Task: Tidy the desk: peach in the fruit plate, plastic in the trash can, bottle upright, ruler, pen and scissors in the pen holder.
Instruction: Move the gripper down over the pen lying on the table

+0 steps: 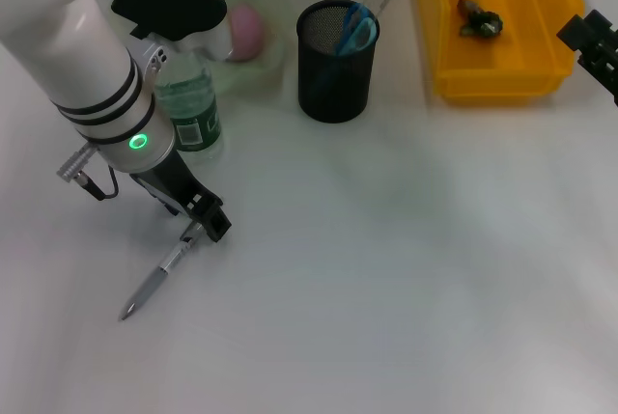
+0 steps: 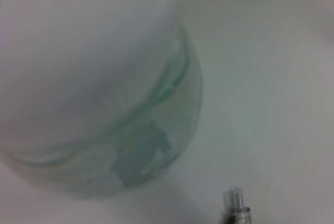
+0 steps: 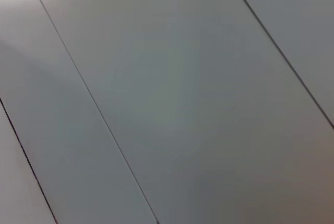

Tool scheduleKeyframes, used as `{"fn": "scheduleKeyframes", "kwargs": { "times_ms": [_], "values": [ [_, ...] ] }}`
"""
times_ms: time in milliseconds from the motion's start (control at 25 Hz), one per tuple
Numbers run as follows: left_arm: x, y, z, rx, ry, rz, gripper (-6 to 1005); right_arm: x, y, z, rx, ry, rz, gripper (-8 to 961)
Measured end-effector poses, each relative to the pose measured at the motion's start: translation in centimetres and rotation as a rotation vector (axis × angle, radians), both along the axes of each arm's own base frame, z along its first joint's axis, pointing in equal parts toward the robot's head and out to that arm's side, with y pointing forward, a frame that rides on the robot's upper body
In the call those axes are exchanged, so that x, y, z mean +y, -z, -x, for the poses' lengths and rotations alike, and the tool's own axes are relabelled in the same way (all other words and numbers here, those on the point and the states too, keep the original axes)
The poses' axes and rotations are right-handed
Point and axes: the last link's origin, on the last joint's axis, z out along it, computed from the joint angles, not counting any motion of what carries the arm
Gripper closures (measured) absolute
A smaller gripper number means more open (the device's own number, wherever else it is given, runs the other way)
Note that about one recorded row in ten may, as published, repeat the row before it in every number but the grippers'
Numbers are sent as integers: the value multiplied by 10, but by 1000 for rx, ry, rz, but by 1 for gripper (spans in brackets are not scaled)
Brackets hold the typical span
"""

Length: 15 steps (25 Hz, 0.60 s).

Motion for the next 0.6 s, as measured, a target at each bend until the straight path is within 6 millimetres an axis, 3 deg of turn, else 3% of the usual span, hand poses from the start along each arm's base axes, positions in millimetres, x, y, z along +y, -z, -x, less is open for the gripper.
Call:
{"fn": "scheduleKeyframes", "kwargs": {
  "times_ms": [600],
  "values": [
    [0,1,0,10,-5,10,362,1,0,0,-3,4,0,301]
  ]
}}
